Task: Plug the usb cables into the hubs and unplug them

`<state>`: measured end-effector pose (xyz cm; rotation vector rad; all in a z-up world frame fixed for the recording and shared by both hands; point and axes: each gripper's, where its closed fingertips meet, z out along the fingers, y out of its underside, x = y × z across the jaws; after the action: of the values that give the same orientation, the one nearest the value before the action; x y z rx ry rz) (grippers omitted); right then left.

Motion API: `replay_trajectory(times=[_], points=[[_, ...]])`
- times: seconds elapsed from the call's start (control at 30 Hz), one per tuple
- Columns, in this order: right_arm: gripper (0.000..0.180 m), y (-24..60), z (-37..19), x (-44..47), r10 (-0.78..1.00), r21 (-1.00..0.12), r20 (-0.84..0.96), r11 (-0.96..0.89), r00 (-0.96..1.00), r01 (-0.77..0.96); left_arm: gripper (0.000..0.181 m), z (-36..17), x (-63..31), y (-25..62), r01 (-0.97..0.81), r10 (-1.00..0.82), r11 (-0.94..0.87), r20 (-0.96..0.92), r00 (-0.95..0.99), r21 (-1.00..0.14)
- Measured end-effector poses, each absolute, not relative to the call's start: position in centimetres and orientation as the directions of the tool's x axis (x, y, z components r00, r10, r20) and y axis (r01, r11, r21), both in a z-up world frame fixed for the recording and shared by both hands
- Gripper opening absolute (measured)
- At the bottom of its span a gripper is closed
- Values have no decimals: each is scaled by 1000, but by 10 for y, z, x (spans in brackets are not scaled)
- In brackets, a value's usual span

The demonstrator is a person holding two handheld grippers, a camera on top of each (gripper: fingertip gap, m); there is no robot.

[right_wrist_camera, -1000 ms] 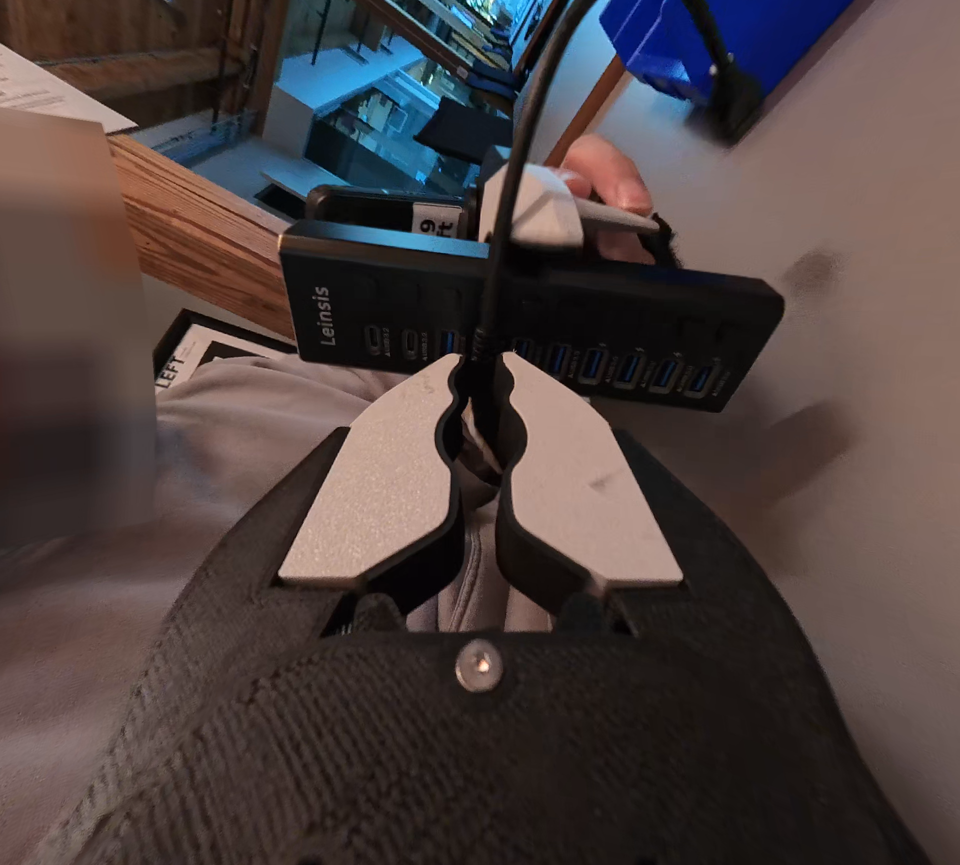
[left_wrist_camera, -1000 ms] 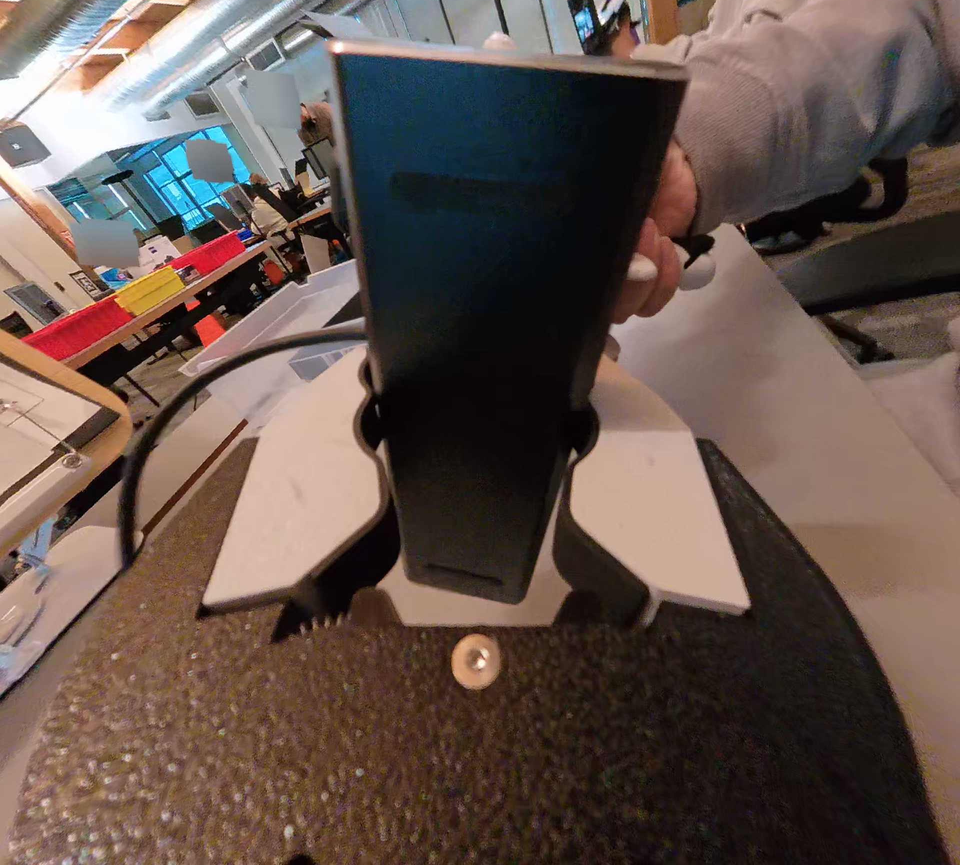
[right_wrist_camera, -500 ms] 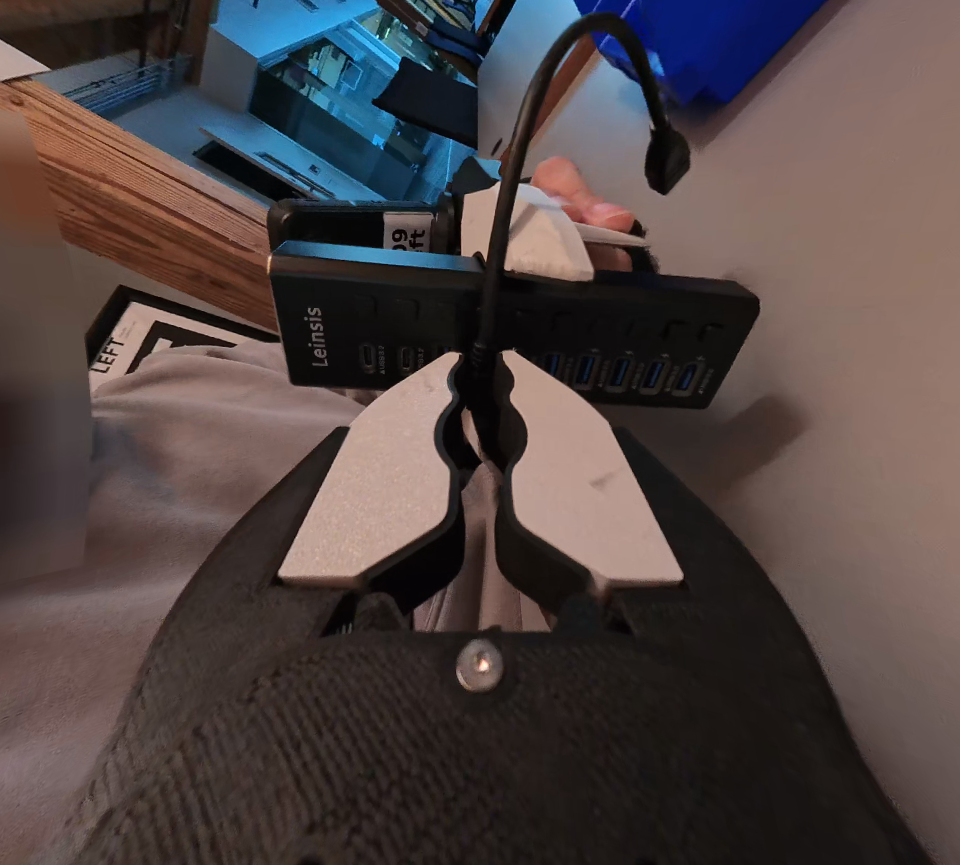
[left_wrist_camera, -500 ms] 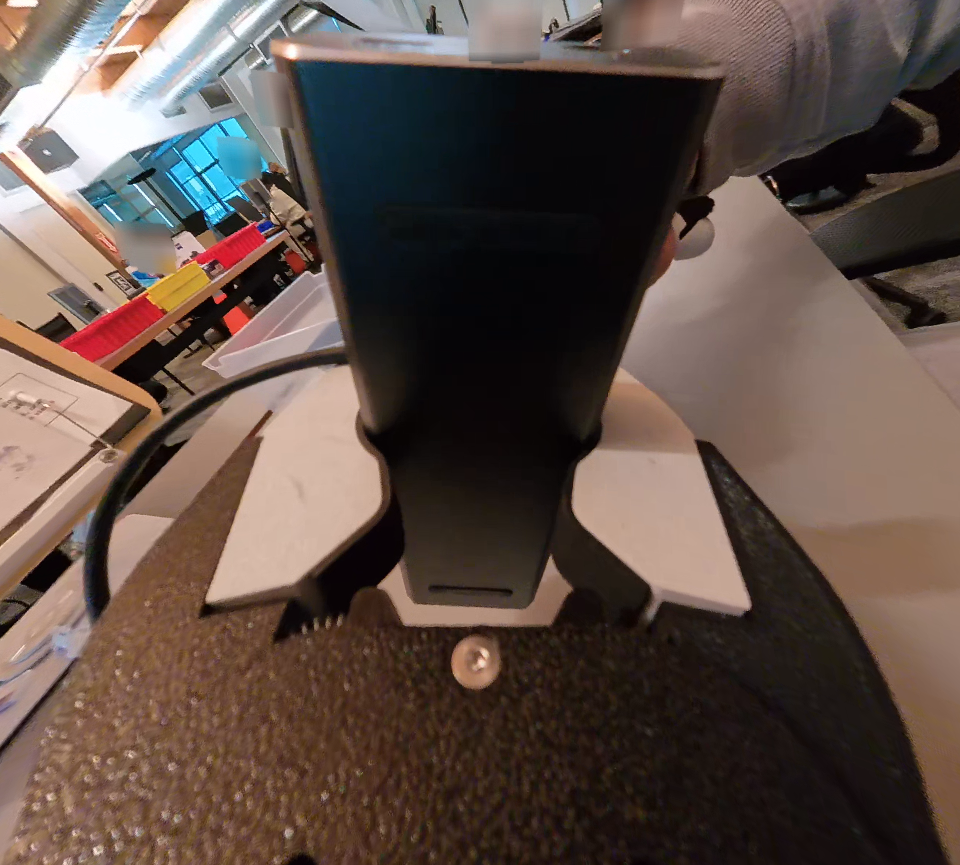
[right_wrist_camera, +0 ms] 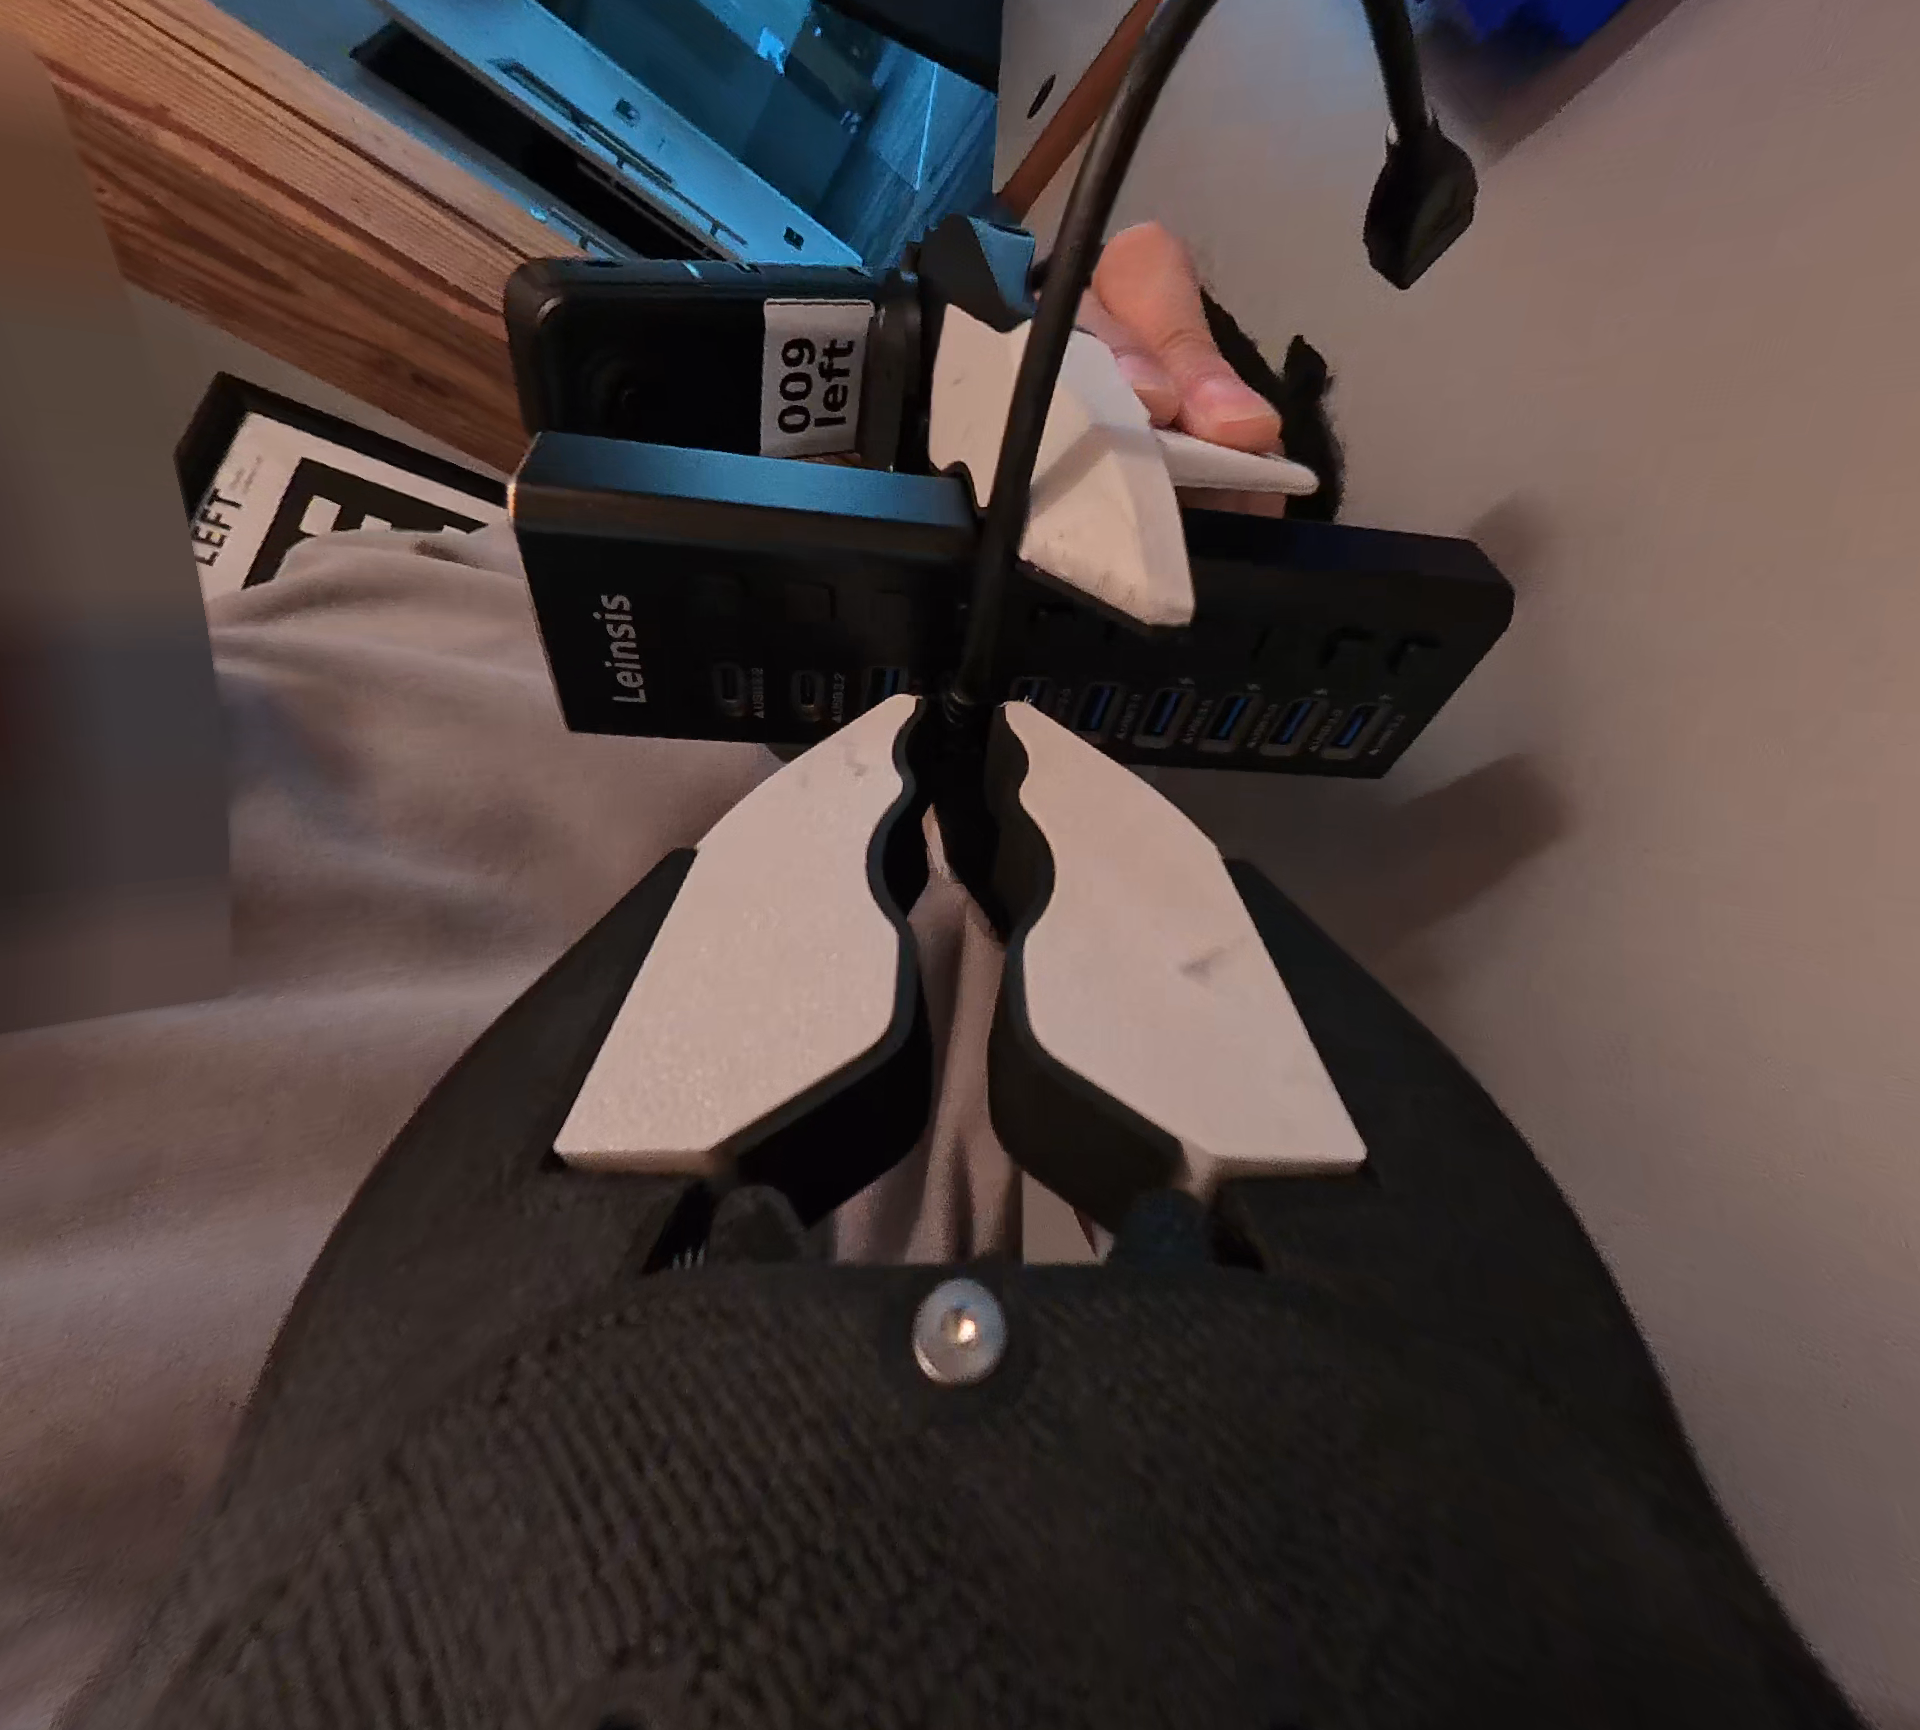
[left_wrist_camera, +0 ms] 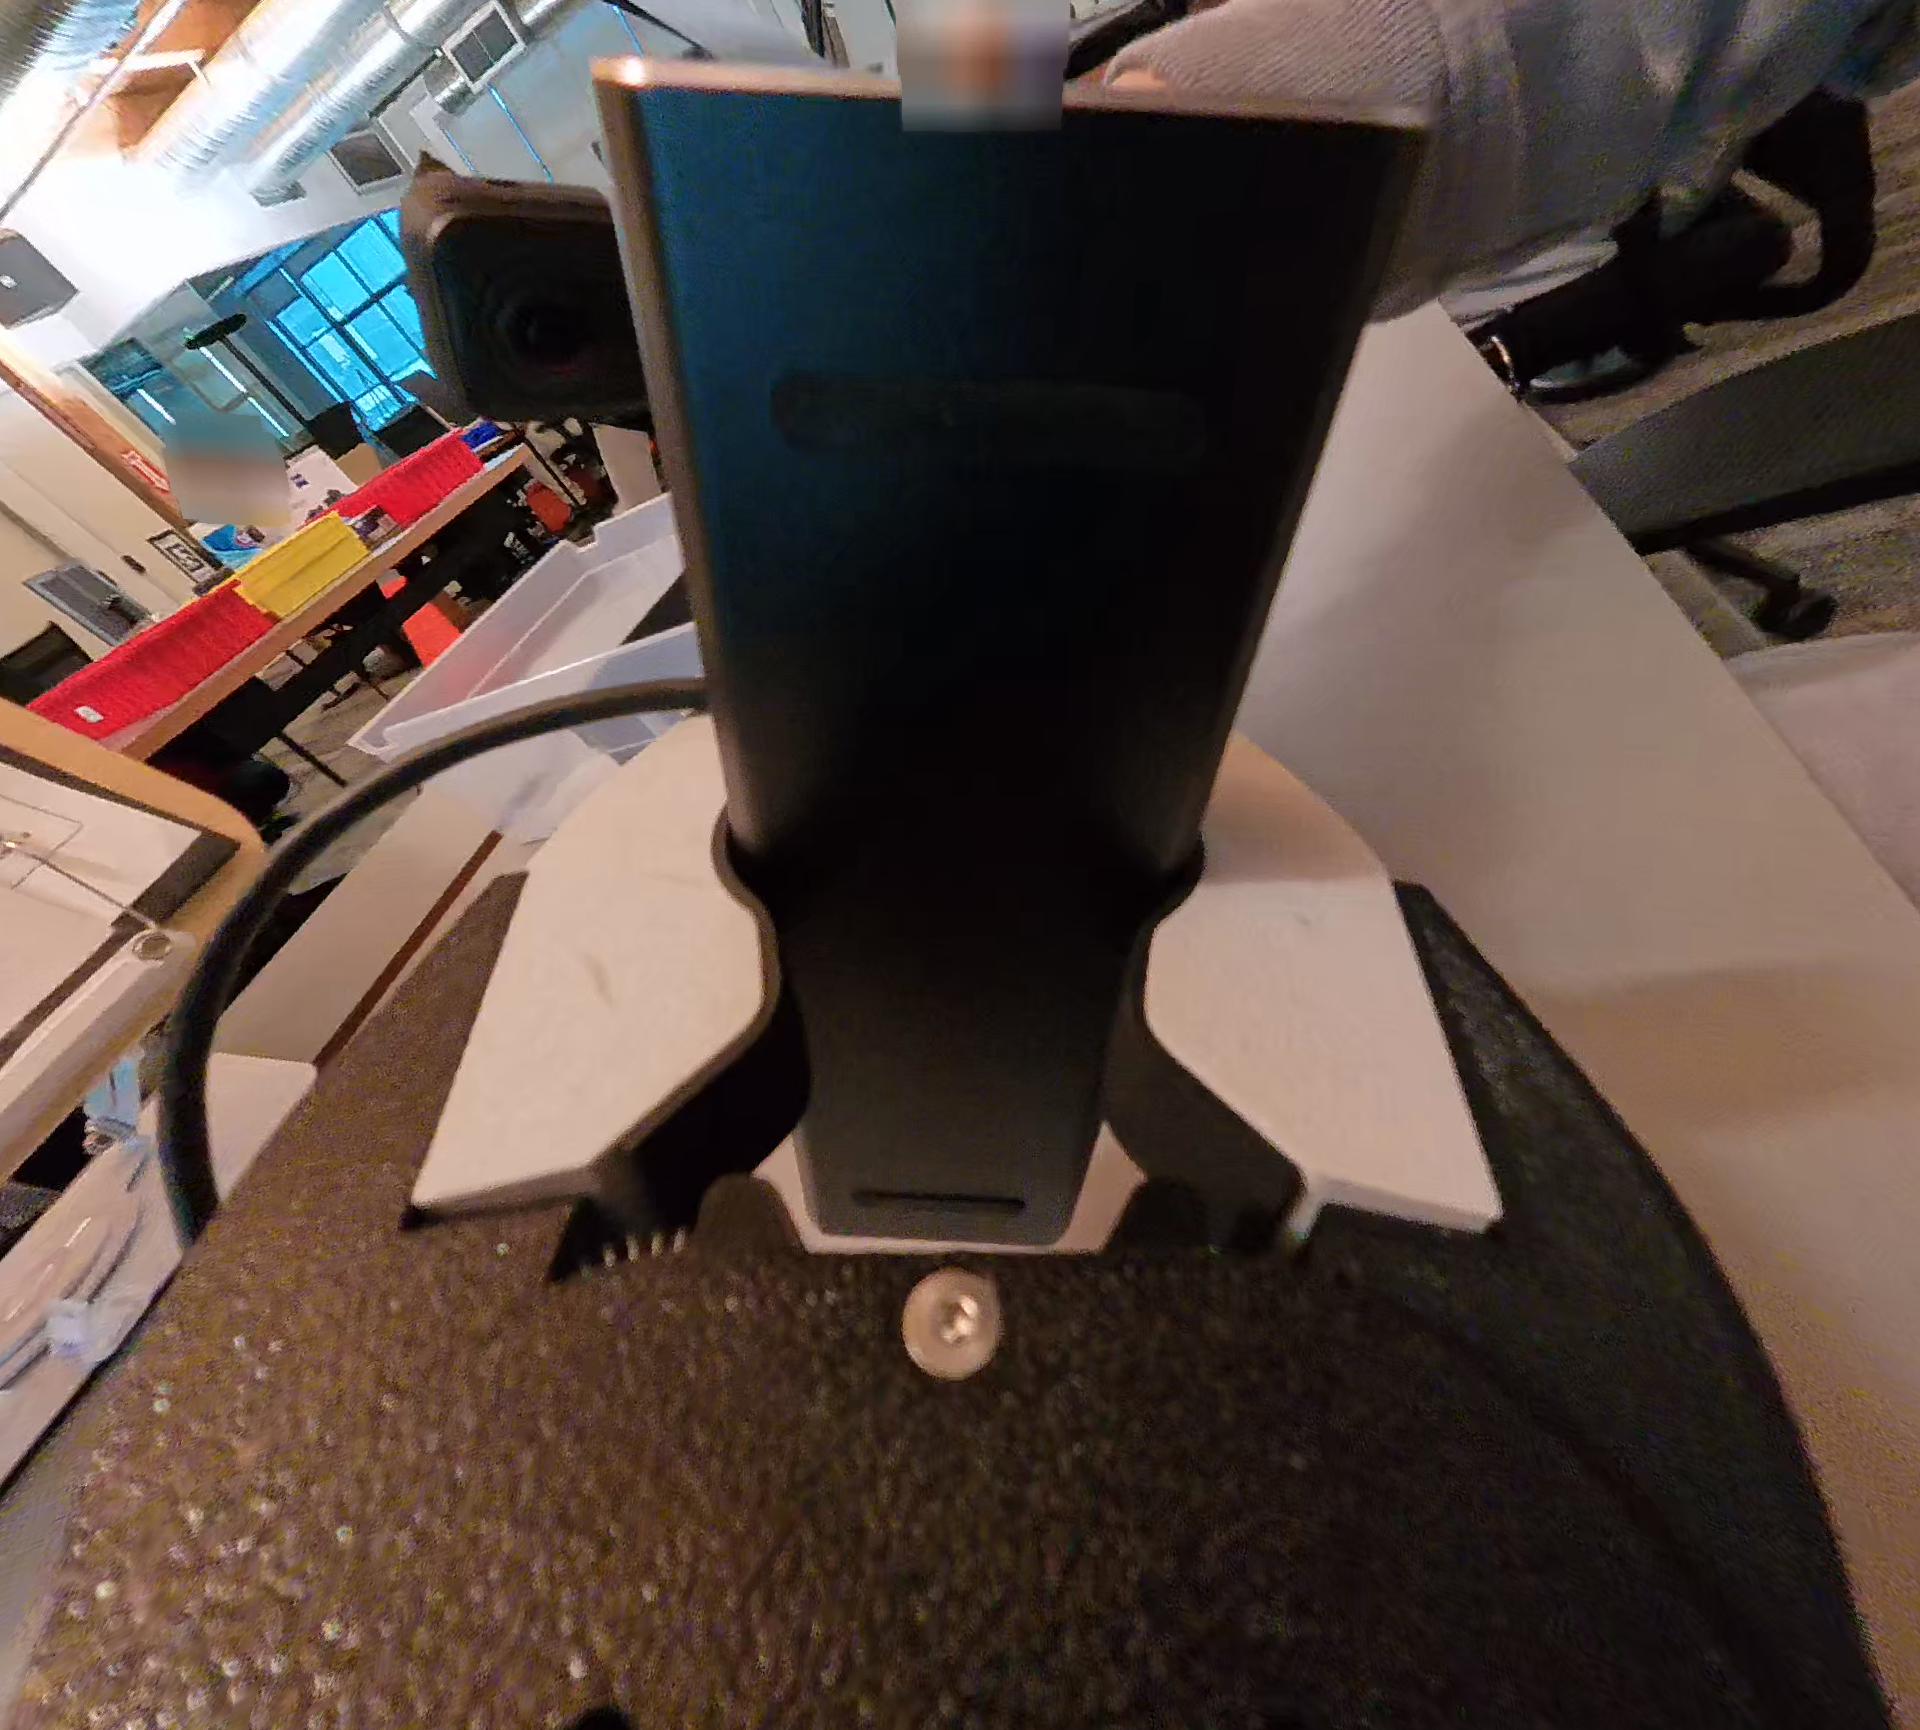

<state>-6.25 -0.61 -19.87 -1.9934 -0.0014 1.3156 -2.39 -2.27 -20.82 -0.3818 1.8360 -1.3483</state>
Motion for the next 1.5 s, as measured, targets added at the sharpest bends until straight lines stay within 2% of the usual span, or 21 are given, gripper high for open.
replay_trajectory(times=[0.17, 0.33, 0.67, 0.8, 0.97, 1.5], points=[[10, -6, -201, -60, 371, -556, -798, -758, 475, -342, 72, -209, -24, -21, 208, -648, 385, -424, -633, -899], [8, -2, -195, -69, 319, -484, -861, -753, 395, -446, 73, -202, -30, -19, 248, -648, 328, -408, -643, -912], [8, 9, -195, -64, 332, -519, -849, -668, 410, -533, 72, -198, -24, -2, 252, -699, 291, -385, -603, -923], [9, 6, -204, -64, 352, -578, -792, -696, 498, -426, 72, -206, -22, 0, 240, -691, 358, -429, -582, -902], [9, 0, -207, -61, 368, -572, -791, -729, 488, -377, 72, -209, -20, -4, 225, -679, 397, -449, -581, -890], [9, 21, -195, -60, 339, -544, -836, -614, 431, -572, 72, -202, -21, 3, 238, -701, 332, -407, -585, -913]])
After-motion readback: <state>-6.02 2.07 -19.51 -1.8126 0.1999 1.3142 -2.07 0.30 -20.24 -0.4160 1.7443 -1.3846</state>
